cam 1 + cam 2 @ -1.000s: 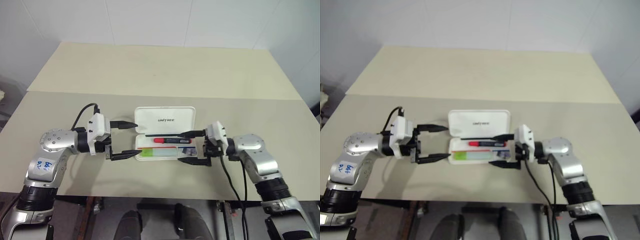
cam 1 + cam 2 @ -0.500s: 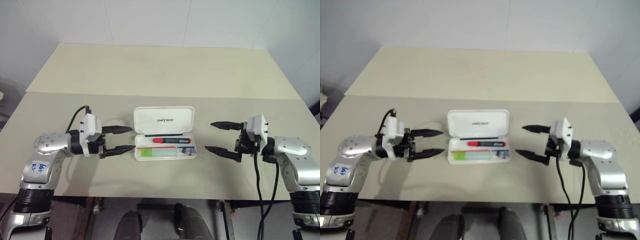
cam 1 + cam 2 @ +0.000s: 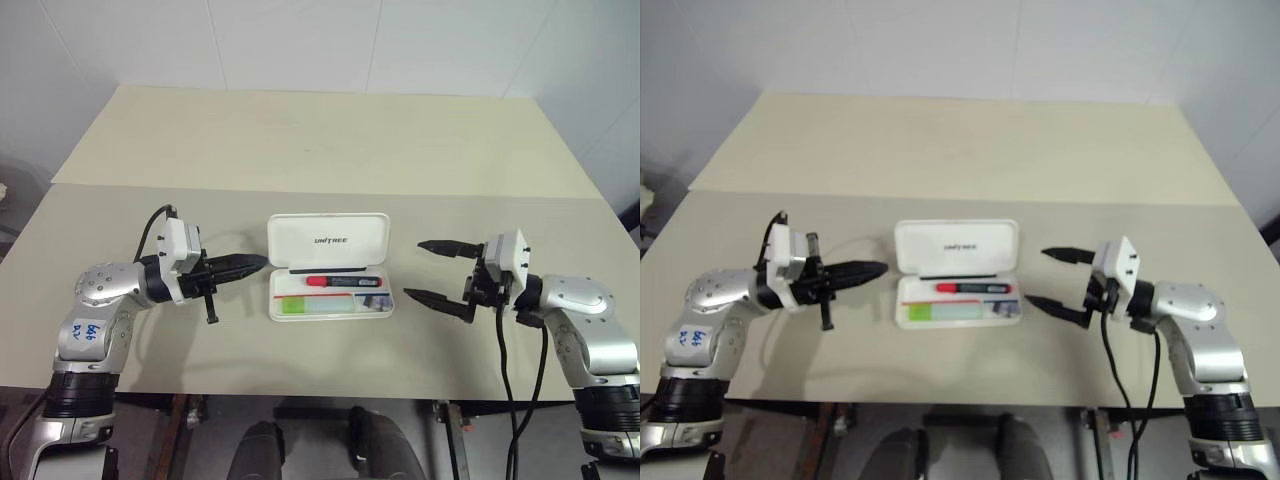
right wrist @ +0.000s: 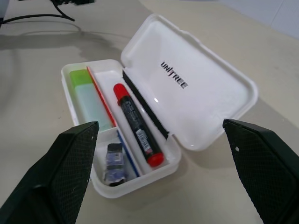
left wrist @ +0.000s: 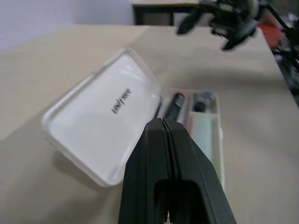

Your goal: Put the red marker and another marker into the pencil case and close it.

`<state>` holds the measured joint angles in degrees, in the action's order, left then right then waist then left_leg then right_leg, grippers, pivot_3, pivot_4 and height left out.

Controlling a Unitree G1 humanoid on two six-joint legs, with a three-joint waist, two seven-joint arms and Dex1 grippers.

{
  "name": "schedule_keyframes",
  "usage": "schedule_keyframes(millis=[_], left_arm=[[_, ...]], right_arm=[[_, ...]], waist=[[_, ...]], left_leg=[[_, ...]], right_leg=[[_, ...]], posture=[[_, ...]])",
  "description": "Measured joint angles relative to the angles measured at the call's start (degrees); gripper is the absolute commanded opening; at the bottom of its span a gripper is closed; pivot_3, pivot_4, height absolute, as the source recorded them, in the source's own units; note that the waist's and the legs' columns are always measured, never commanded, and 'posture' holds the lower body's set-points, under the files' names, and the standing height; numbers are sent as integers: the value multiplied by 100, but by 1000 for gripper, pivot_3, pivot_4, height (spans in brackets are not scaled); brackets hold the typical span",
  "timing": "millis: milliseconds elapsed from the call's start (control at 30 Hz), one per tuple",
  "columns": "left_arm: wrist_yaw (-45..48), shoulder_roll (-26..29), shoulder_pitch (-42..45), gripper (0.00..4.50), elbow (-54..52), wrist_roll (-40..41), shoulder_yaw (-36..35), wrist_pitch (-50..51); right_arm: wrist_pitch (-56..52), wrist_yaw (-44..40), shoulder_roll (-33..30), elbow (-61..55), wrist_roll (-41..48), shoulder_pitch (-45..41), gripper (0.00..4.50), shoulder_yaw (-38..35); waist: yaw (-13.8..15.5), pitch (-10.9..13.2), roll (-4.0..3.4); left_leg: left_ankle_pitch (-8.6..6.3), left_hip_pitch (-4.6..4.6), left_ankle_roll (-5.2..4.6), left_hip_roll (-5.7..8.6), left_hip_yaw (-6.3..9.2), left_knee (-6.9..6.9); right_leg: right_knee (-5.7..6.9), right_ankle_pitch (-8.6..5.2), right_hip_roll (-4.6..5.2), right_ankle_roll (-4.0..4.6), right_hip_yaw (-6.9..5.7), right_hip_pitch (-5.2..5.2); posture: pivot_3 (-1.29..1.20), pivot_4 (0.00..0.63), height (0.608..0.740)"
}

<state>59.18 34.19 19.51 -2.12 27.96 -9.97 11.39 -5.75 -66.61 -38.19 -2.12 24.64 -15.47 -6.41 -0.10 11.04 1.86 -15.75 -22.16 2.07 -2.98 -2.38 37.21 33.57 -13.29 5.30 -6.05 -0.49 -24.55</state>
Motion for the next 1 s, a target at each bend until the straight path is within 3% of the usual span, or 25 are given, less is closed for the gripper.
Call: schedule_keyframes(millis=[233, 467, 800, 1000], left_arm=[[-1572, -480, 32, 34, -139, 114, -443, 686], [-2329, -649, 683, 34, 536, -228, -278, 872], [-2393, -1074, 1676, 34, 1958, -802, 445, 896], [-1432, -1191, 1795, 34, 2050, -672, 594, 549]], right_arm=[[83, 145, 62, -1, -71, 7, 4500, 20], [93, 289, 227, -8, -120, -3, 4500, 170], [132, 384, 288, -20, -150, -37, 4500, 211], [140, 493, 338, -91, -150, 9, 4500, 216]], waist=[[0, 0, 1], [26, -1, 1], [7, 0, 1], [11, 0, 1]], left_leg=[[0, 4, 0, 0, 4, 2], [2, 2, 3, 3, 4, 4], [2, -1, 3, 5, 3, -5], [2, -2, 3, 5, 2, 0]], right_leg=[[6, 9, -3, -17, 0, 3], [3, 16, -1, -27, -1, 4], [-4, 19, -2, -35, -3, 1], [-4, 20, 0, -35, -3, 2]], posture=[[0, 150, 740], [0, 150, 740], [0, 150, 740], [0, 150, 740]])
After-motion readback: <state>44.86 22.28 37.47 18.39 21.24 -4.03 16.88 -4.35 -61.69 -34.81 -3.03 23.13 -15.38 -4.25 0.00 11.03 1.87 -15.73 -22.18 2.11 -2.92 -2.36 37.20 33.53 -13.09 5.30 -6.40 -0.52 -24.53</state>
